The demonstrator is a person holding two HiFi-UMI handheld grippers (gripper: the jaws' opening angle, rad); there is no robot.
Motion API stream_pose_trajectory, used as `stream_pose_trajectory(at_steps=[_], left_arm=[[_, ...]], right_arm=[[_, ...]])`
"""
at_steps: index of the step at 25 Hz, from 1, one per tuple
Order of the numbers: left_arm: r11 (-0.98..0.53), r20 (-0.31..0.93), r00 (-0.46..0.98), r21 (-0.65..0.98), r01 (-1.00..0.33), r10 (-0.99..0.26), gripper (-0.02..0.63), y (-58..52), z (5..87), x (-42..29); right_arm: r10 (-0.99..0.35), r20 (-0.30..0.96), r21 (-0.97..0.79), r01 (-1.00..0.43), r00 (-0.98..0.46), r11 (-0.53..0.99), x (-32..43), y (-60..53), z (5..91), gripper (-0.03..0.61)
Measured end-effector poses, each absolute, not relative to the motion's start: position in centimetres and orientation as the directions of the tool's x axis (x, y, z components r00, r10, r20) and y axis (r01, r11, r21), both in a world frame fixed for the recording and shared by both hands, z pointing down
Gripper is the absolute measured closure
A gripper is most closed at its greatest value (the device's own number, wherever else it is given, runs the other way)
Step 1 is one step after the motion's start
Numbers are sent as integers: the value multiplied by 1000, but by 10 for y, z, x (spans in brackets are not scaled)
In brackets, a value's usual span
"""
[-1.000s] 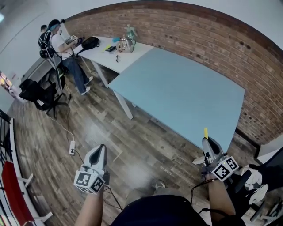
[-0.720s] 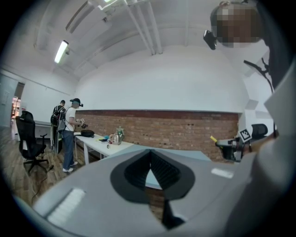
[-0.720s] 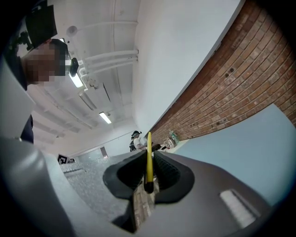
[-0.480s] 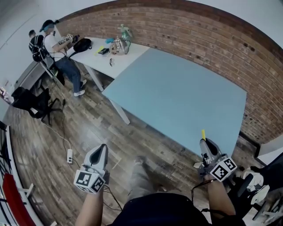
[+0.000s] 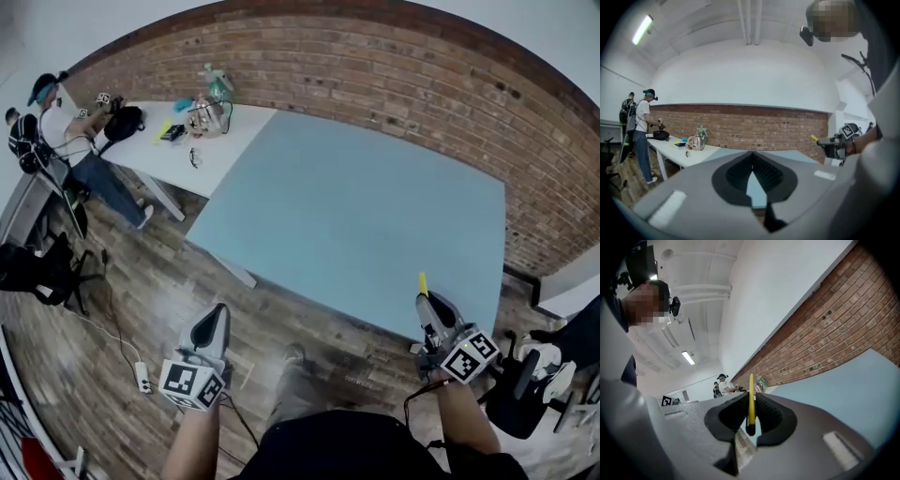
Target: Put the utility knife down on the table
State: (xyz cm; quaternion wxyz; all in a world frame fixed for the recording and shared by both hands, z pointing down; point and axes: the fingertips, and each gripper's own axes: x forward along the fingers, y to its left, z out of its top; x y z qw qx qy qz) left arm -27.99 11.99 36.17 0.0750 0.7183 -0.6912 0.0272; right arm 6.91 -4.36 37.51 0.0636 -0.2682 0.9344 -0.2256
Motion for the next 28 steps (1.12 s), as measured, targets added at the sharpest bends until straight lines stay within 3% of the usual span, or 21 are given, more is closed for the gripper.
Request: stream_pose_trajectory(at_steps=[17,28], left_arm=[[-313,155,320,70,-947,-935,611,-38,363,-381],[-438,133,451,121,-891,-882,611,-123,359,-353]], right_arm=[[-685,30,-390,-639,-728,663,-32,-114,359,531],[-782,42,-372,-736,-622,566,-1,-130,355,531]])
